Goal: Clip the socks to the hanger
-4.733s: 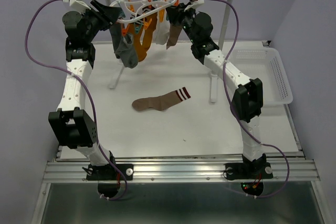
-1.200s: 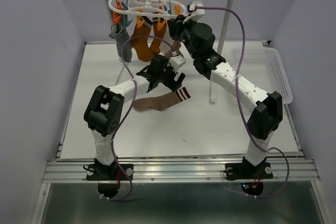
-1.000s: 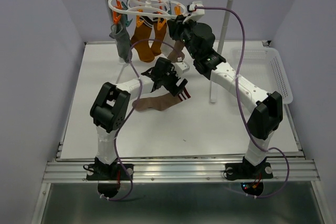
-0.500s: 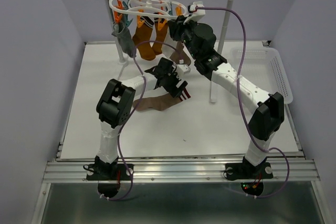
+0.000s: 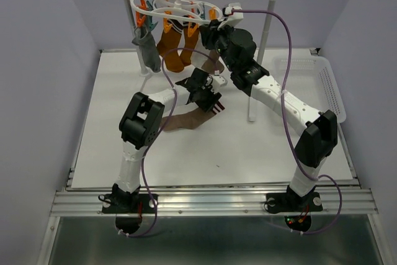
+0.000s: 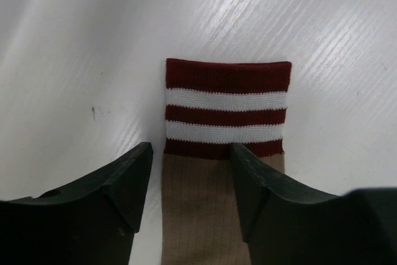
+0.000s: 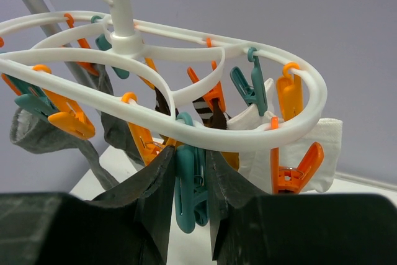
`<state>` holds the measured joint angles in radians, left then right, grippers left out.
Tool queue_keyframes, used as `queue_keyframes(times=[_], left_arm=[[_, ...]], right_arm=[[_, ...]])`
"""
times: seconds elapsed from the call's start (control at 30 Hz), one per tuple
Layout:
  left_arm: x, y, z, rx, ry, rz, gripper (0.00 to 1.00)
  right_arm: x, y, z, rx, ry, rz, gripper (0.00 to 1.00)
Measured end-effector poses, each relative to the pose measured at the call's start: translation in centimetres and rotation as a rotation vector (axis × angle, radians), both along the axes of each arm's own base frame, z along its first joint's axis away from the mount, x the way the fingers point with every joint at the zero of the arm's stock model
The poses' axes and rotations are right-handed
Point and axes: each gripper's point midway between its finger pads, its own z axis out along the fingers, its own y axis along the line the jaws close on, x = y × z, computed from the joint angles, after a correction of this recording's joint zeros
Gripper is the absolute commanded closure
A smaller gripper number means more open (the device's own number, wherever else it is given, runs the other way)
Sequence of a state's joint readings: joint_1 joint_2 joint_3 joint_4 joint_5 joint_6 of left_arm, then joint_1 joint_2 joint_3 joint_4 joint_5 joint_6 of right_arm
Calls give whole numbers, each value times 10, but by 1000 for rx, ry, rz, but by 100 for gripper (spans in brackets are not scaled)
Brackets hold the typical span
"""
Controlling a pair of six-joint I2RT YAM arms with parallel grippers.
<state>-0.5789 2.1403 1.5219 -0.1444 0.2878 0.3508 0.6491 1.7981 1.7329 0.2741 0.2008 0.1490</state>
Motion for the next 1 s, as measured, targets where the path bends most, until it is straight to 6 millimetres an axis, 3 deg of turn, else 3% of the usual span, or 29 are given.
queue_keyframes(times=[0.1, 0.17, 0.27, 0.47, 0.67, 0.77, 0.9, 1.0], left_arm=[[-1, -3, 0, -14, 5, -11, 67], [-2, -5, 0, -23, 8, -16, 88], [-4, -10, 1, -48, 18, -26, 99], [-7, -14, 1, -87, 20, -19, 100], [-16, 0, 12, -94, 0, 56, 100], [-24, 12, 38, -138, -80, 96, 100], [-32, 26, 98, -245, -270, 120, 100], [-28, 28, 137, -298, -388, 124, 100]], right_arm=[[-1, -1, -1, -3, -1, -1, 99], [-1, -1, -2, -5, 1, -2, 99], [-3, -3, -1, -7, -2, -2, 99], [-8, -7, 5, -11, -13, -5, 99], [-8, -9, 2, -17, -10, -14, 99], [-8, -9, 3, -16, -10, -13, 99], [-9, -10, 4, -15, -11, -13, 99], [-9, -10, 4, -15, -12, -13, 99]])
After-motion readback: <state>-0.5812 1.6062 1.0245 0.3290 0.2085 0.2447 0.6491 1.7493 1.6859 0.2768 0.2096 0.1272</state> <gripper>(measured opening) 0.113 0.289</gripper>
